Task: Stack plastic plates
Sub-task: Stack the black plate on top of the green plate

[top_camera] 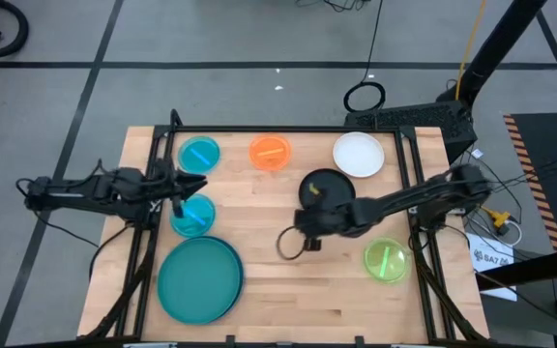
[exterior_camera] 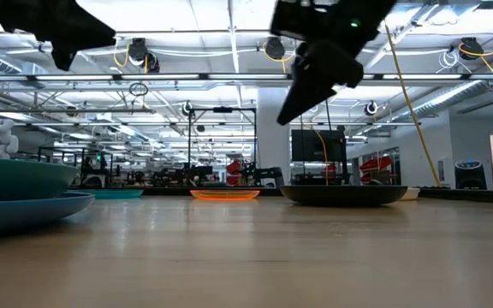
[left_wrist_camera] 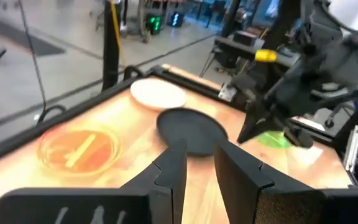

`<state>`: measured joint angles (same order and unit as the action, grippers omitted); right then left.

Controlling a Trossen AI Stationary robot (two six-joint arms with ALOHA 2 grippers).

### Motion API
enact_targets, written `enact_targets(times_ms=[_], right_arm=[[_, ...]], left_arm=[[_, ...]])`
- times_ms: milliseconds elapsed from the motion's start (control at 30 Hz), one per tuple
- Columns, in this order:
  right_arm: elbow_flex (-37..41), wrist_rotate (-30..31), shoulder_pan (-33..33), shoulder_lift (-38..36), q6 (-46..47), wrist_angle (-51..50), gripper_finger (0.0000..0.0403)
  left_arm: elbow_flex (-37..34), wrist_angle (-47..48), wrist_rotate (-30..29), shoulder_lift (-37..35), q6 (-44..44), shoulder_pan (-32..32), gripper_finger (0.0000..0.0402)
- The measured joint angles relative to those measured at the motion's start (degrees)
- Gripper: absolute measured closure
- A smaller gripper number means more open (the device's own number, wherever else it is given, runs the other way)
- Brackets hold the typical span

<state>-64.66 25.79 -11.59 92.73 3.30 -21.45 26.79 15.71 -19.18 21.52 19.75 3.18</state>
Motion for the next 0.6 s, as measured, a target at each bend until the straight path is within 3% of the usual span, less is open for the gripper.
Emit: enact_targets(times_ms=[267, 600], right_arm=[[17.1, 0.0, 3.1, -14.6, -9.0, 20.1, 0.0401], [21.6, -2.7, 5.2, -27.6, -19.5, 25.8, 0.0401]], left_arm=[[0.0, -9.2, -1.5, 10.9, 3.5, 0.0, 0.0314], [0.0, -25.1, -1.5, 25.0, 3.7, 0.0, 0.0314]])
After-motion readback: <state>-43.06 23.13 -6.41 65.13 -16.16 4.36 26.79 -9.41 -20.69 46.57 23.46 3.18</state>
